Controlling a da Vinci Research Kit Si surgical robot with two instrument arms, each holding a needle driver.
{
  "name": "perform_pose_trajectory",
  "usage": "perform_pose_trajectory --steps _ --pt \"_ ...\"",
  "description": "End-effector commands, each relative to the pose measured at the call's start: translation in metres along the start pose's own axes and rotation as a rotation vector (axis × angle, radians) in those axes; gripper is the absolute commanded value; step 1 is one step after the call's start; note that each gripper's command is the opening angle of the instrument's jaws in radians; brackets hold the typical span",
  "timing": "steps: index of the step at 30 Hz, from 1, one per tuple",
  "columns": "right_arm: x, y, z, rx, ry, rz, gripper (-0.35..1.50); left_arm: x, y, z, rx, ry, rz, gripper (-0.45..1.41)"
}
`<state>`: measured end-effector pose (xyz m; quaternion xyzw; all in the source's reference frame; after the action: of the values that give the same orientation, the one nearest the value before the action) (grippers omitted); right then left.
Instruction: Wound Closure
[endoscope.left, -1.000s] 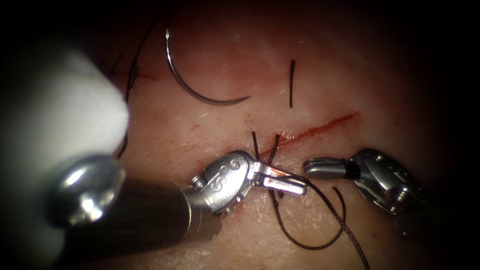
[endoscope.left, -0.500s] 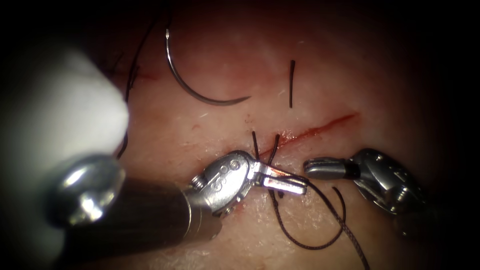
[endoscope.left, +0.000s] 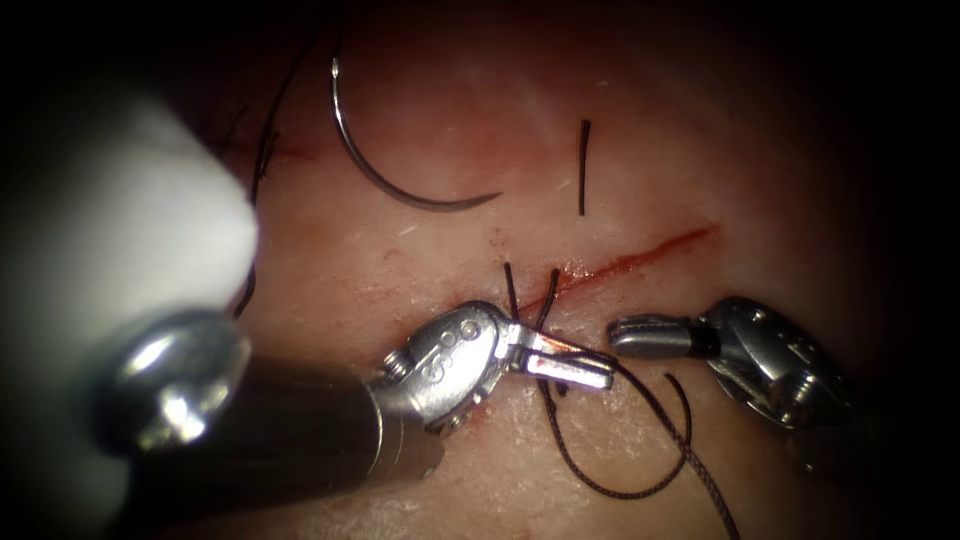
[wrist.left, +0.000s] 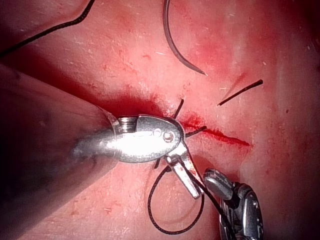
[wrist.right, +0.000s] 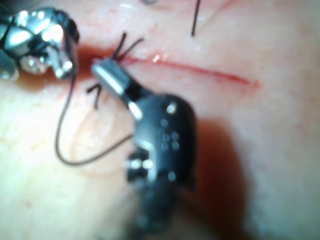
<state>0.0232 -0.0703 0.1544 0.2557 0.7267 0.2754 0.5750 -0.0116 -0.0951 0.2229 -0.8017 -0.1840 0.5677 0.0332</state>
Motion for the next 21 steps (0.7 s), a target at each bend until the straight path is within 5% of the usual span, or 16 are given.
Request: perform_pose_trajectory --steps 1,21 --pt "-0.0010 -0.0003 0.0005 0.002 0.001 0.004 -0.35 -0.0012 0.0008 0.0007 -0.003 0.003 -0.008 -0.45" --pt "-0.0010 -0.0001 0.0007 -0.046 0.006 -0.076 -0.35 -0.0009 0.0005 -0.0001 0.037 0.033 -0.018 -0.45"
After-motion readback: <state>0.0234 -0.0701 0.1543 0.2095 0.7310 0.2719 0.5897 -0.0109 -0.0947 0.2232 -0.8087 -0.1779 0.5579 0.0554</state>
